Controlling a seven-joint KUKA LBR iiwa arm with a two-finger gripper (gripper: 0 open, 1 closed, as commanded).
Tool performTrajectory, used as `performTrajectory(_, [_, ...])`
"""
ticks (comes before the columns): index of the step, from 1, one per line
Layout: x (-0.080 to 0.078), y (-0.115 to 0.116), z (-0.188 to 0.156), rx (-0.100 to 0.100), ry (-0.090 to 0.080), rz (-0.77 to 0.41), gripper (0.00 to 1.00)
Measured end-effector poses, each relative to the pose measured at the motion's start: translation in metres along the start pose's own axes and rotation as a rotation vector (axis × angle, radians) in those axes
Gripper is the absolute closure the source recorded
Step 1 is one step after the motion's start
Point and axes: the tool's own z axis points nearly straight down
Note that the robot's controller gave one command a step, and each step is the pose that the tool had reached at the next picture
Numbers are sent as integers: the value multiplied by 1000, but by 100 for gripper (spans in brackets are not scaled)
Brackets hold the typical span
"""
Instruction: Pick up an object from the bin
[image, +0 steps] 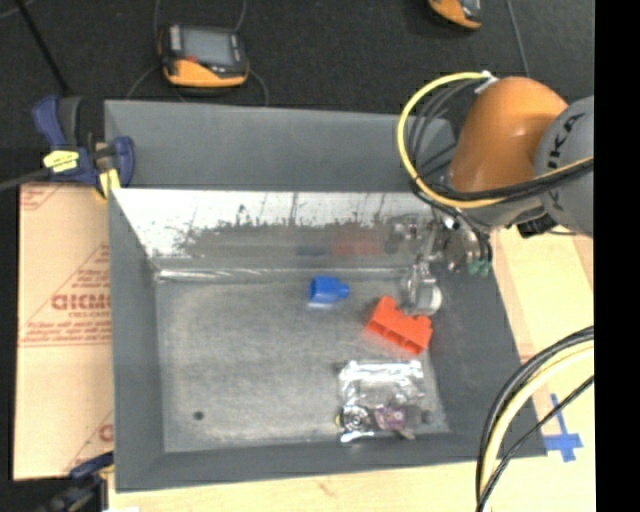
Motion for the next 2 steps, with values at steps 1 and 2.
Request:
performTrajectory(1, [36, -48, 92, -1, 9, -66, 0])
performTrajectory(2, [31, -46, 86, 0, -2, -71, 100])
